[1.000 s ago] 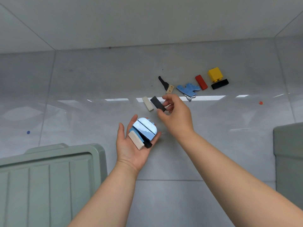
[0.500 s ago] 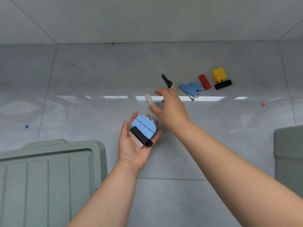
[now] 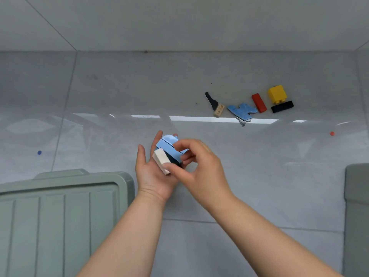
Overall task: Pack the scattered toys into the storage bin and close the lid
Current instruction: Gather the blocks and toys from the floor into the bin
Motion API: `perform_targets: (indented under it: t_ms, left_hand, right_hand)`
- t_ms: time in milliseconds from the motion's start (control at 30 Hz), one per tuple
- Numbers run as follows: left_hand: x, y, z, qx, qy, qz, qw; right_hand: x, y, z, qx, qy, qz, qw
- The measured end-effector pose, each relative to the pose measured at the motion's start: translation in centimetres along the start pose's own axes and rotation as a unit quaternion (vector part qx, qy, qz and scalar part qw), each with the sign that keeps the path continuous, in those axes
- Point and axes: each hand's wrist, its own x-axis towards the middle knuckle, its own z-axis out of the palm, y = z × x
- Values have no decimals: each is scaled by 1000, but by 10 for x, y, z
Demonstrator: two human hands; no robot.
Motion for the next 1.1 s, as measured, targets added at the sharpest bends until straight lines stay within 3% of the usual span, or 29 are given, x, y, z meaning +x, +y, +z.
perform_targets:
  t_ms: [167, 300, 400, 533, 700, 767, 900, 1000, 1100]
  left_hand:
    - [-1, -4, 11, -21, -3, -20, 1000]
    - [-7, -12, 19, -17, -2, -34, 999]
    - [-9, -16, 21, -16, -1, -42, 999]
    - [-8, -17, 18, -5, 8, -39, 999]
    - [-4, -18, 20, -4, -3, -36, 999]
    - [-4, -22, 23, -10, -7, -40, 999]
    - [-2, -32, 25, 6, -31, -49, 998]
    - [-2, -34, 29, 6, -59, -60, 996]
    - [-2, -35, 31, 17, -72, -70, 995]
  right_hand:
    - [64, 35, -46, -160, 142, 27, 976]
    - [116, 55, -56, -351, 41, 81, 932]
    - [128, 68, -48, -445, 15, 19, 895]
    - [115, 87, -46, -380, 80, -56, 920]
    - [61, 51, -45, -92, 146, 23, 985]
    - [30, 19, -34, -17, 112, 19, 993]
    - [-3, 5, -16, -66, 37, -14, 997]
    - [11, 19, -44, -33, 129, 17, 991]
    - [43, 45, -89, -116, 243, 36, 963]
